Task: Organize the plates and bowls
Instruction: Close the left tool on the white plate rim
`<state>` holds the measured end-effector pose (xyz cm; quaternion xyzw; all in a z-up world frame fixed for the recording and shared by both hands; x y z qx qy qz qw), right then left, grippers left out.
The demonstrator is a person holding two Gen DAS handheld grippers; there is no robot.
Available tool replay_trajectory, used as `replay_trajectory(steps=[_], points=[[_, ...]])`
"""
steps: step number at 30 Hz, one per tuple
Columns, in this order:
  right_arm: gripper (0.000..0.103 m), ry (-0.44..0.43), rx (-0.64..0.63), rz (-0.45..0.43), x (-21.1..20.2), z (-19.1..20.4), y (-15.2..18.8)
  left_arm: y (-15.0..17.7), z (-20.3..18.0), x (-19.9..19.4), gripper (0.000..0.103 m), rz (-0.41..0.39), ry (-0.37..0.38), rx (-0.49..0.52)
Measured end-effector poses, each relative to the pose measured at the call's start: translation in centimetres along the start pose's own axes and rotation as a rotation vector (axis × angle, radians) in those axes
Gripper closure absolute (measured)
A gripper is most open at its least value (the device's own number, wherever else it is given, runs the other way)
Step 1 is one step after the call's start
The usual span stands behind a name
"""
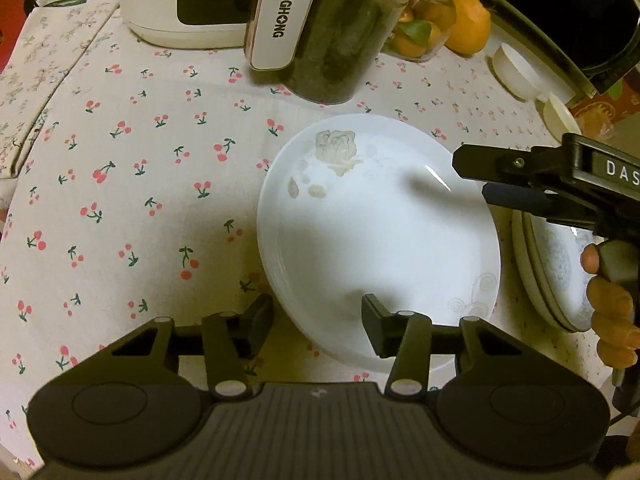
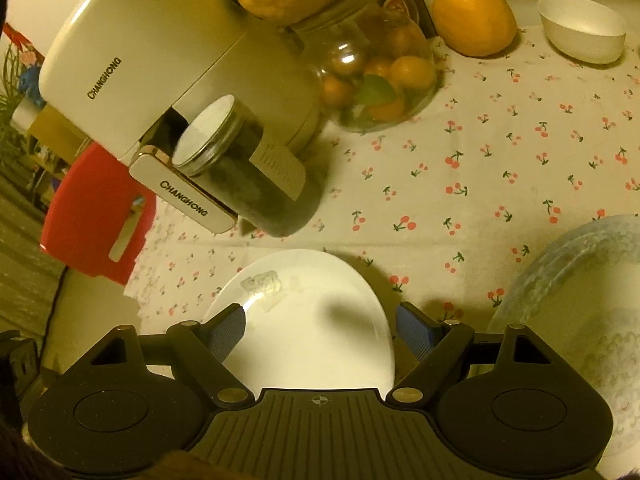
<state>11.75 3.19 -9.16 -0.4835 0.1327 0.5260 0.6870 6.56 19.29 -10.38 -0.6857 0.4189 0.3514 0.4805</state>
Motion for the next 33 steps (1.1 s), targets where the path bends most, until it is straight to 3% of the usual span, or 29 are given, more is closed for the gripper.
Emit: replay_trajectory(steps=[3,23,33], points=[[0.023,0.012,0.000,-0.001,0.3,0.0,0.0,-0.1,0.4,-0.1,0.066,-0.005,0.002,-0.025],[0.080,0.180,-0.081,0.008,2.0,-0.7,0.2,-0.5,1.0,-0.3,0.083,-0.034,-0.018,-0.071],[0.082,0.130,-0.074,-0.021,0.4,-0.4,-0.4,-1.2,0.8,-1.5,0.083,-0.115,-0.042,-0.049]])
Point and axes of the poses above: each gripper's, at about its wrist camera, not at the fingertips, and x roughly the way its jaws point, z to its left, y to its underside, the point moved 6 cm from there along x, roughly the way its jaws point, and after that the axes turned 2 degrees about -z, right-handed, at the moved point
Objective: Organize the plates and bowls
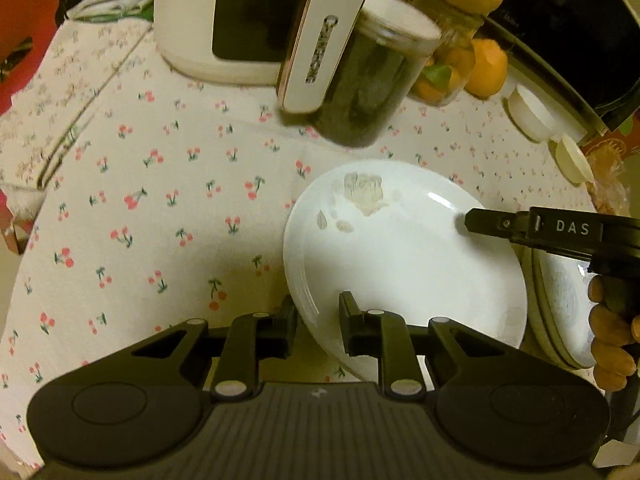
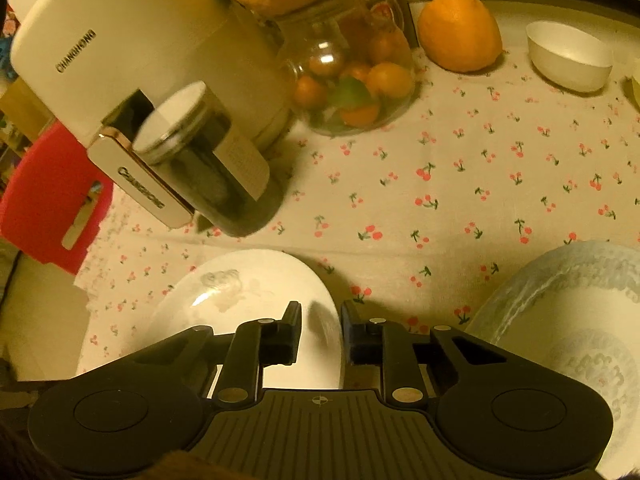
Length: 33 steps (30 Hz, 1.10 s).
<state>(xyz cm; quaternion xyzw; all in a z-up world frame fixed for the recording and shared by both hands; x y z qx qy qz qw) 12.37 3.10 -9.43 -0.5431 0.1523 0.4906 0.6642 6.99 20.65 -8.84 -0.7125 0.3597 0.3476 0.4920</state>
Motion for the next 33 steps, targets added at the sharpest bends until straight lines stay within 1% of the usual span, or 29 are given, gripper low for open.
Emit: replay_trajectory(steps=[10,19,25,33], points=[[0.082,-0.011,0.005,-0.048,-2.1,-0.6,-0.7,-0.9,-1.5,-0.7,0.083,-0.058,0.014,0.032],[0.082,-0.010,0.017,-0.075,-4.2,-1.8,-0.9,-1.4,-3.1,-1.0,0.083,-0.085,0.034,0.058],[0.082,0.004,0.026,-0.089,-5.7,-3.4,-0.9,-1.6,-5.1,-0.9,0.083,-0.093,0.052,0.085],[0.082,0.029,0.070,-0.114,-8.1,-6.7,-1.0,-1.6,-8.9,-0.3,0.083,-0.088,0.084,0.137]])
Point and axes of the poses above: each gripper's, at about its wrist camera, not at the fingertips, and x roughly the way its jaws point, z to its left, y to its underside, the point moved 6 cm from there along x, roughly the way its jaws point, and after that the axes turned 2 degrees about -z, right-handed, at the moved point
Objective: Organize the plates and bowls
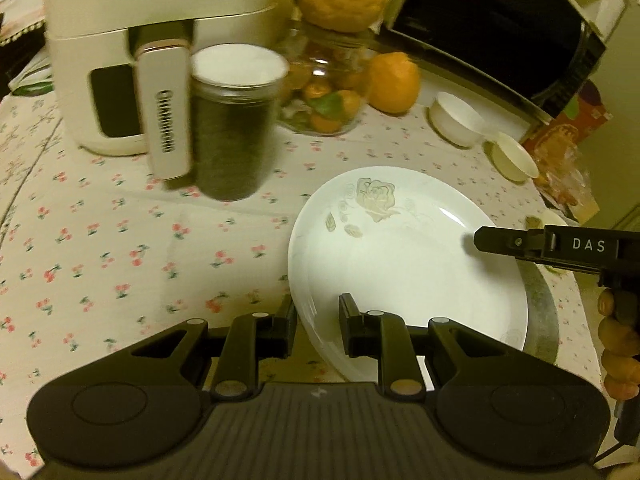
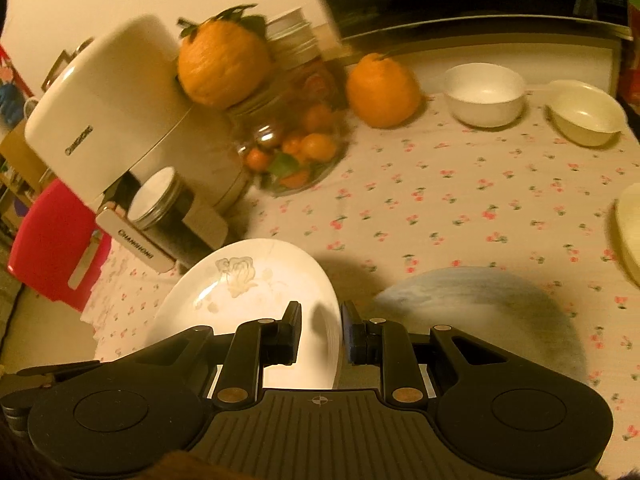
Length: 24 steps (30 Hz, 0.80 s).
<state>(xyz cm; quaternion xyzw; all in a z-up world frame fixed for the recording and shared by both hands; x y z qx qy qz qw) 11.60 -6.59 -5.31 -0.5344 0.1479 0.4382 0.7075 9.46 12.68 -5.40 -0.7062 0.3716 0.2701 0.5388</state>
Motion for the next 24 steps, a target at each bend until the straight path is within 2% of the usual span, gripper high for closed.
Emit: replay_trajectory(steps=[24], points=[[0.082,0.093,0.070,-0.011,-4.7,-7.9,0.4,0.4,-7.9,3.3,0.083,0.038,0.044,0.116]])
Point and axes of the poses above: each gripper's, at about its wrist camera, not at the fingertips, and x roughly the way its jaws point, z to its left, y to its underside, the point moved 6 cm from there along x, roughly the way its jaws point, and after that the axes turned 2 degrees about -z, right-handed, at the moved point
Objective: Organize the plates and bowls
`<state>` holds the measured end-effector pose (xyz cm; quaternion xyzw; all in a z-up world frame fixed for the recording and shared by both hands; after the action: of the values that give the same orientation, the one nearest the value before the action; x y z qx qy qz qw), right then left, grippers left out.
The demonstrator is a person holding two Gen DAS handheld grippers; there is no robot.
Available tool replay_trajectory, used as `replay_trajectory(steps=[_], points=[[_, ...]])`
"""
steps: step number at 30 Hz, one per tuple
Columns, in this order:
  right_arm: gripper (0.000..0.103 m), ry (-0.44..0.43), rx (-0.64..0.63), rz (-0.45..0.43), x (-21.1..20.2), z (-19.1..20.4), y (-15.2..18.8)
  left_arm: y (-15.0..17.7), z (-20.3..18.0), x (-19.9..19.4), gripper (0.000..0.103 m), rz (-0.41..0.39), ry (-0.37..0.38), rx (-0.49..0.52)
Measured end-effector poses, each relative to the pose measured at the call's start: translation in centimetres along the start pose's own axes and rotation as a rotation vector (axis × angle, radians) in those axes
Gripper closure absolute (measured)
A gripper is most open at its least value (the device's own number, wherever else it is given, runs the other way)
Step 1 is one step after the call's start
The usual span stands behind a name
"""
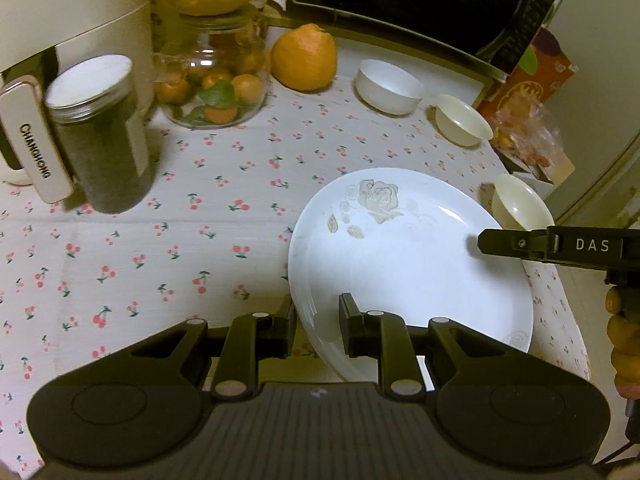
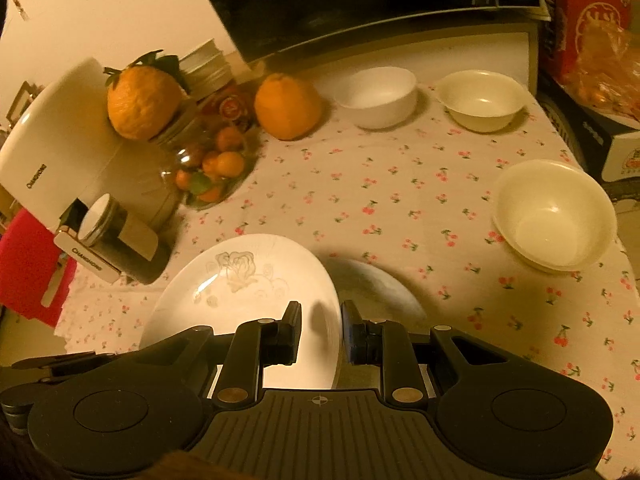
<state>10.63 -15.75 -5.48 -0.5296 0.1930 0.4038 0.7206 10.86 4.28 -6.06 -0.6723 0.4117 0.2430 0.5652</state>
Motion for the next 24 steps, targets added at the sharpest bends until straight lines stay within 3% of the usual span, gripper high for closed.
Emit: replay_trajectory(steps=[24], points=[[0.082,0.050,0.035,0.052,-0.3,-3.4,1.2,1.1,-2.7,1.7,0.083,0.041,0.003,0.086]])
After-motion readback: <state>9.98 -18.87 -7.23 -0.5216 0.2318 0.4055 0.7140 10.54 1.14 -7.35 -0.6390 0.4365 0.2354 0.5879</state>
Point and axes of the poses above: each gripper's, at about its wrist camera, not at the fingertips, and x roughly the way its jaws point, z to its left, y to its underside, the point moved 6 cm from there along x, roughly the way its jaws point, and after that the axes turned 2 degrees about -z, right-handed, at the moved point
